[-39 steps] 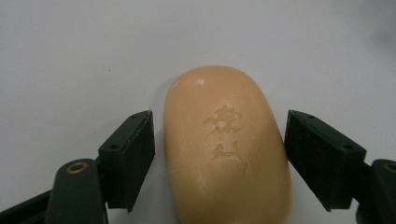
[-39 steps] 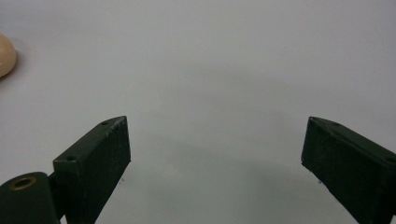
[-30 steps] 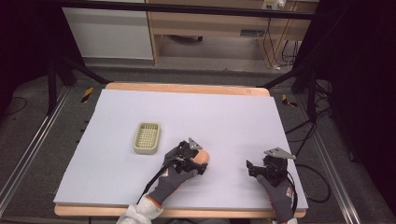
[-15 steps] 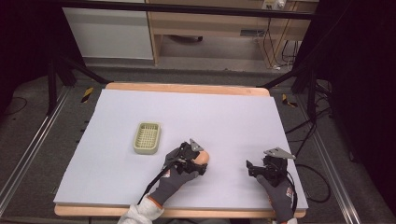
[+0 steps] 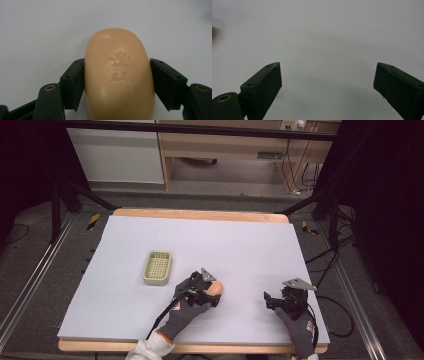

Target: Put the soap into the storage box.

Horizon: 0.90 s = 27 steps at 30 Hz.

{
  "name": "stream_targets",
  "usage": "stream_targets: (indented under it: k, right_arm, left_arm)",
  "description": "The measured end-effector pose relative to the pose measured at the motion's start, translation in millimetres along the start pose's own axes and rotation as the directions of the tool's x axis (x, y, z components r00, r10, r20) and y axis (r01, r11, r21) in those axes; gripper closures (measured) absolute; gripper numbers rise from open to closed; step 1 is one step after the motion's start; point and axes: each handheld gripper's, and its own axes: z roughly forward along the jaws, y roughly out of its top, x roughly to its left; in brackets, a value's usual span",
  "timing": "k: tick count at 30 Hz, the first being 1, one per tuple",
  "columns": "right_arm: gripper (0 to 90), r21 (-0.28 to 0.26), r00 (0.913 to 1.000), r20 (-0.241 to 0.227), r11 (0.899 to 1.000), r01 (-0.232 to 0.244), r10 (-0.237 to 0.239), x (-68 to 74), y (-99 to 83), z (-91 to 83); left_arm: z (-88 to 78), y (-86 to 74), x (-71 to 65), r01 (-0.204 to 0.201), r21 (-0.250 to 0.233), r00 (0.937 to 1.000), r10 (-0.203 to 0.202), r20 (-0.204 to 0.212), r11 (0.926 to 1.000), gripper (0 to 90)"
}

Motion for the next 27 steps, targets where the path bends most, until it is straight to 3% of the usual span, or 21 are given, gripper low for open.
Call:
stream_targets:
  k: [13, 27]
  right_arm:
    - [8.3, -0.003, 1.0, -0.002, 1.0, -0.005, 0.005, -0.6, 0.0, -0.4]
    - [8.2, -0.003, 1.0, 0.004, 1.0, -0.006, 0.006, -0.2, -0.1, -0.6]
  left_arm:
    - [-26.8, 1.4, 6.8, 0.003, -0.025, 0.9999, -0.003, 0.011, 0.9997, 31.3]
    - [-61.5, -14.8, 38.6, 0.069, -0.075, 0.9973, -0.071, -0.02, 0.9948, 31.5]
